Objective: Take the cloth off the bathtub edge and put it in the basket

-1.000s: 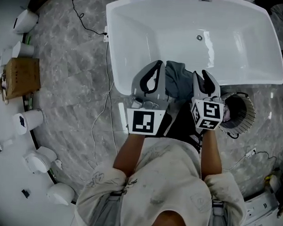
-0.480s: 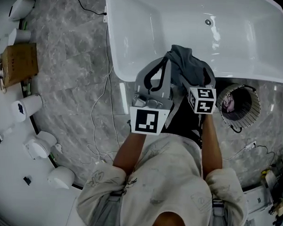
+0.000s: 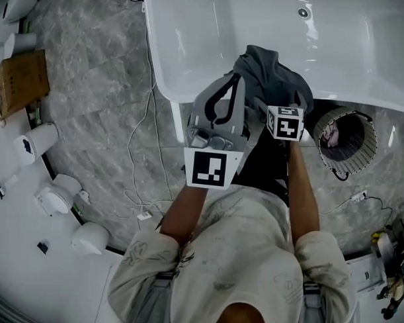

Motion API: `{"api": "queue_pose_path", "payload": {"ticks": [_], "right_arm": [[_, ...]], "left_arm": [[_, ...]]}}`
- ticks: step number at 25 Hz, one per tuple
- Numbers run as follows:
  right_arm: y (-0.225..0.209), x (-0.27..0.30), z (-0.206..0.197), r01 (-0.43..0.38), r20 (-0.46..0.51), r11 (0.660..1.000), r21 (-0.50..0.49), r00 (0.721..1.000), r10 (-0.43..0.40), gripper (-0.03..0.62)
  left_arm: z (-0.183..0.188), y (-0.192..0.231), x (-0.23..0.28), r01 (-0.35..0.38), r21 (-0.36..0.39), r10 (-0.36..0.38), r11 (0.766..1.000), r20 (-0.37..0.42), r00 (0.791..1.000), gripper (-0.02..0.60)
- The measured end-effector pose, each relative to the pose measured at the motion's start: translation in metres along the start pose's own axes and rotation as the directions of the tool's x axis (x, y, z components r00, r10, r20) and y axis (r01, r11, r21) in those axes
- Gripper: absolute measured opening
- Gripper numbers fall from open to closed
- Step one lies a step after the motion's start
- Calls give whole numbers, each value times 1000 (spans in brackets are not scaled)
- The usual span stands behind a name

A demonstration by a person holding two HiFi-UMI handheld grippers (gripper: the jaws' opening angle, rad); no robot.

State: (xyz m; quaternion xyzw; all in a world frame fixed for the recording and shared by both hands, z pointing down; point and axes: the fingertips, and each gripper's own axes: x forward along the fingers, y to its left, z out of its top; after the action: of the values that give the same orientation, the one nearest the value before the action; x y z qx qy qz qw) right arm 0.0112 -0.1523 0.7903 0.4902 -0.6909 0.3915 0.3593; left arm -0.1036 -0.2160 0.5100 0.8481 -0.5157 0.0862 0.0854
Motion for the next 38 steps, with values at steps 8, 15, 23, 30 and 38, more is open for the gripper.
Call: {"api": "queue_pose_path", "payload": {"ticks": [8, 15, 23, 30, 38], "right_arm": [[-19, 33, -30, 61, -103, 998, -3, 993, -61, 589], [-23, 44, -35, 82, -116, 996, -39, 990, -86, 589], [-15, 36, -33, 75, -105, 994, -75, 991, -82, 434], [-8, 31, -33, 43, -108, 998, -42, 993, -48, 223], [-9, 28, -31, 35, -96, 999, -28, 995, -38, 191]], "left_arm": [[-16, -1, 5, 6, 0, -6, 1000, -26, 1000, 0], [-27, 1, 4, 5, -7, -5, 1000, -58, 998, 0], [-25, 1, 5, -2, -10, 1, 1000, -49, 999, 0], [-22, 1, 2, -4, -15, 4, 1000, -46, 999, 0], [-23, 0, -1, -9, -18, 9, 1000, -48, 999, 0]]}}
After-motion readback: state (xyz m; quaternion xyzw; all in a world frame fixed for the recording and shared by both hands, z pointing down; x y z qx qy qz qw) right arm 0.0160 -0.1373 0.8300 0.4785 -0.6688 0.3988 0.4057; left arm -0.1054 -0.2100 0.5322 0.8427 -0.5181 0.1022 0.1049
